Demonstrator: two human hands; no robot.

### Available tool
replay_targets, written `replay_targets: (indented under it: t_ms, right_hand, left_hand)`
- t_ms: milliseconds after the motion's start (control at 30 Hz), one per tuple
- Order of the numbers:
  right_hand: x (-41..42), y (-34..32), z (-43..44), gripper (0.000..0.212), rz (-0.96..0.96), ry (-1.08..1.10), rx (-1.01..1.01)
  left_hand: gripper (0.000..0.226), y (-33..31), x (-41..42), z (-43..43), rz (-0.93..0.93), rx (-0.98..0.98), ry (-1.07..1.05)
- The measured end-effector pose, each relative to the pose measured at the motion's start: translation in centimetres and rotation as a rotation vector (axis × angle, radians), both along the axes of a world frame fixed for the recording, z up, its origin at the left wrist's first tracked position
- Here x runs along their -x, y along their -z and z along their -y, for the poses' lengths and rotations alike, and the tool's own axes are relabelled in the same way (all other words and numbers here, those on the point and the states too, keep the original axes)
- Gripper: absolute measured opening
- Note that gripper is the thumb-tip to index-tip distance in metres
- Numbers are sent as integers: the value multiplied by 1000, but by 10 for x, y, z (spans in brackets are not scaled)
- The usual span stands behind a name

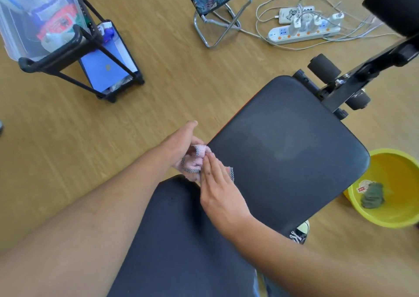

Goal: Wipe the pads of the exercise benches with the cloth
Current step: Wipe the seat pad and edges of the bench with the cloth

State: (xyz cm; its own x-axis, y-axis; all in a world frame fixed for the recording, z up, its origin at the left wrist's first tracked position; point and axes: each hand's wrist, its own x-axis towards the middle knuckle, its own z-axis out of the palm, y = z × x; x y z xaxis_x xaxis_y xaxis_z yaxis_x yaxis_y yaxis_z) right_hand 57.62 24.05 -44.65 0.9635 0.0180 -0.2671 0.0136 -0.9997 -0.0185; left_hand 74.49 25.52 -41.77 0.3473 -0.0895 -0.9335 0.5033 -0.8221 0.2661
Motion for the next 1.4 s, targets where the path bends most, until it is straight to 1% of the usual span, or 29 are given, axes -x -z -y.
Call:
replay_targets:
  t_ms: [67, 133, 200, 233, 300, 367, 400, 467, 500, 567, 600, 633, 700, 733, 767, 833, 900, 933, 967, 1033, 1100, 1167, 1200, 1233, 1267, 1333, 1367, 1400]
  right_hand:
    - [29, 4, 4, 62, -11, -119, -47]
    - [56, 5, 18, 55, -27, -277, -40]
    - [59, 4, 35, 51, 17, -328, -28]
    - [47, 3, 43, 52, 54, -309, -10]
    - [8, 0, 51, 66, 88, -190, 71]
    - [-23, -2, 48, 85, 59, -79, 114]
    - [-30, -2, 43, 85, 43, -64, 120]
    - [-16, 4, 31, 61, 62, -95, 143]
    - [2, 8, 28, 55, 67, -142, 136]
    - [53, 11, 30, 51, 41, -295, 64]
    - [82, 15, 35, 48, 31, -351, -39]
    - [108, 16, 43, 44, -26, -443, -101]
    - [144, 18, 61, 39, -30, -618, -61]
    - [150, 17, 70, 38, -20, -645, -65]
    - [148, 18, 79, 40, 6, -594, -72]
    - [129, 16, 94, 49, 118, -390, -90]
    - [114, 10, 95, 45, 157, -131, -74]
    - [118, 12, 89, 42, 147, -56, -79]
    - [127, 16, 80, 41, 119, -39, -91]
    - [155, 27, 65, 39, 66, -155, -125]
    - [175, 32, 66, 37, -10, -260, -206]
    - [178, 29, 82, 38, -16, -294, -253]
    - [175, 26, 92, 40, 20, -298, -231]
    - [168, 22, 102, 41, 58, -268, -207]
    - [163, 18, 110, 41, 94, -181, -200]
    - [159, 14, 116, 40, 134, 124, -225]
    - [161, 13, 113, 39, 119, 225, -245]
    - [163, 13, 107, 38, 99, 251, -270]
  left_hand:
    - [66, 5, 1, 2, 14, -2, 21]
    - [64, 10, 1, 1, 9, 10, 17]
    - [62, 10, 2, 2, 14, 8, 31]
    - [62, 11, 2, 3, 15, 12, 47]
    - [57, 11, 3, 3, 49, 48, 59]
    - [50, 13, 3, 5, 76, 91, 62]
    - [47, 14, 2, 4, 86, 101, 71]
    - [47, 13, 3, 6, 85, 99, 36]
    - [47, 11, 4, 7, 80, 83, 1]
    - [49, 11, 4, 8, 72, 18, 1]
    - [51, 12, 4, 7, 64, -4, 0]
    - [51, 12, 4, 6, 54, -11, -5]
    - [48, 12, 6, 3, 59, -12, 6]
    - [45, 14, 5, 0, 61, -18, 12]
    - [44, 14, 5, -2, 66, -21, 10]
    - [41, 11, 6, 0, 75, -8, -3]
    - [39, 9, 8, 3, 86, -11, -3]
    - [39, 7, 9, 3, 90, -13, 8]
    - [38, 5, 11, 3, 95, -14, 24]
    - [33, 3, 12, 5, 112, -40, 67]
    - [28, 1, 13, 8, 138, -44, 101]
    - [24, -1, 16, 7, 148, -12, 116]
    - [23, -2, 17, 6, 147, 5, 120]
    - [22, -4, 19, 4, 141, 17, 115]
    - [18, -6, 21, 3, 122, 18, 115]
    - [8, -7, 27, 0, 132, -3, 155]
    - [1, -7, 30, -1, 171, -30, 229]
    - [8, -8, 33, 1, 209, -65, 337]
